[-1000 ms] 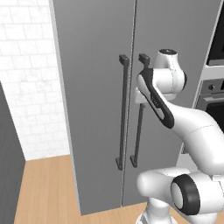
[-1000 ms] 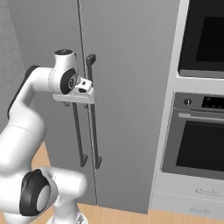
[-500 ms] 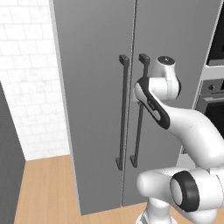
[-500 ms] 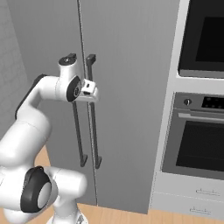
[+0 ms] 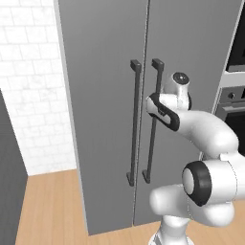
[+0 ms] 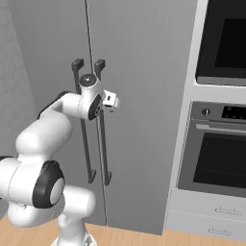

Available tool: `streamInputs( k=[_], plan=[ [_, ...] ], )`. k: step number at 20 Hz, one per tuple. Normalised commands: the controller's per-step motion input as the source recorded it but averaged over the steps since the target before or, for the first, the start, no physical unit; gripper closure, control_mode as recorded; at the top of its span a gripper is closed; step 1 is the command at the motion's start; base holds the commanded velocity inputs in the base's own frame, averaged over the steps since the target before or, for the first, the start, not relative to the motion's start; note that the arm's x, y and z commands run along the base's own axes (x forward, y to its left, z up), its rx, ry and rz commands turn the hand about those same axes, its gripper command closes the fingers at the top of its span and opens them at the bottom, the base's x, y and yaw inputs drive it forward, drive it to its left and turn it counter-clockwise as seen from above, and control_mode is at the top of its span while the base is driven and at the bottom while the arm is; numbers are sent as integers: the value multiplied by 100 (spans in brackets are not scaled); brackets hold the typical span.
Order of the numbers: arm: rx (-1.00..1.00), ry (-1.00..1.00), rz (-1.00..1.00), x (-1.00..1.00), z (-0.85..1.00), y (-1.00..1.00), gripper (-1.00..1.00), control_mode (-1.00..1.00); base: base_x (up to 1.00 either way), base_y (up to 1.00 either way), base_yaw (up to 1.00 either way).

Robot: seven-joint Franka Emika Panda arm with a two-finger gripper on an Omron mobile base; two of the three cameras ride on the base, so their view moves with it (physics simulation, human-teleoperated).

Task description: Take the strawberry from the fridge and place it on top of the pancake, located on the dining counter.

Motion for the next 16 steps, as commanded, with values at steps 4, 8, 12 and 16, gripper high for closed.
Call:
streamInputs(
  k=[4, 8, 12, 16],
  plan=[
    [0, 0, 0, 84, -2, 1, -100, -100, 0, 0, 0],
    [-1, -10, -2, 62, -10, 12, -100, -100, 0, 0, 0],
    [-1, -40, -2, 18, -1, 4, -100, -100, 0, 0, 0],
    [-6, -67, 0, -51, -8, 28, -100, -100, 0, 0, 0]
  ],
)
